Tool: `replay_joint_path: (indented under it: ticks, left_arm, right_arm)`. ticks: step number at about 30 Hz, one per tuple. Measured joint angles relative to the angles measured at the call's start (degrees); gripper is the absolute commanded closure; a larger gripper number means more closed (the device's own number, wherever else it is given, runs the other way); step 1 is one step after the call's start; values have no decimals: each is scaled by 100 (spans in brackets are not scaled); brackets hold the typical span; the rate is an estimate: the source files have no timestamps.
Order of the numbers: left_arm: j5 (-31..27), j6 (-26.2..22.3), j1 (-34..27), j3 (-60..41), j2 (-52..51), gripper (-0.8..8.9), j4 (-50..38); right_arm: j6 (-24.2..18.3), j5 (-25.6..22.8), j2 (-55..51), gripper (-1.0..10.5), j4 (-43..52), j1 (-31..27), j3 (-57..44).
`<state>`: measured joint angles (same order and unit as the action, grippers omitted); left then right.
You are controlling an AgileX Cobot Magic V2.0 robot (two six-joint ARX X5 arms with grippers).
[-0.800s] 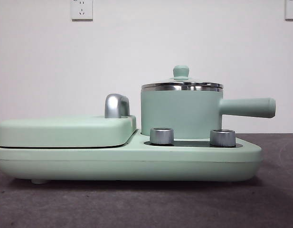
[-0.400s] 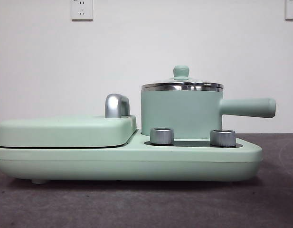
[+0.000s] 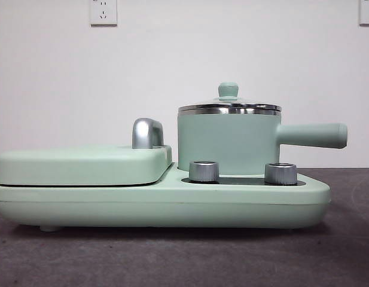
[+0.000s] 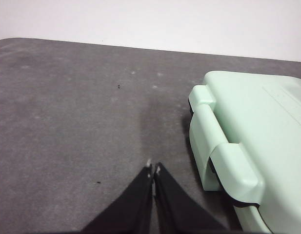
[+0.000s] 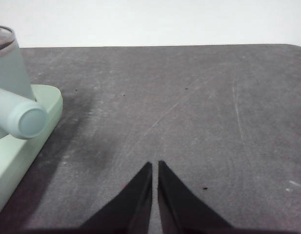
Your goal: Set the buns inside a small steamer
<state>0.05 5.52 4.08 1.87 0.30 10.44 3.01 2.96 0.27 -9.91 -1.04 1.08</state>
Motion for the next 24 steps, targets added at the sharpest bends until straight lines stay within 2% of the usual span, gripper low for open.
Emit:
replay_joint_path:
  ticks: [5,24]
  left_arm:
    - [0,0,0,0,0,805,0]
    - [0,0,0,0,0,805,0]
  right_arm:
    - [-129,2,0,928,0,0,0]
    - [-155,2,0,928,31,0,-7]
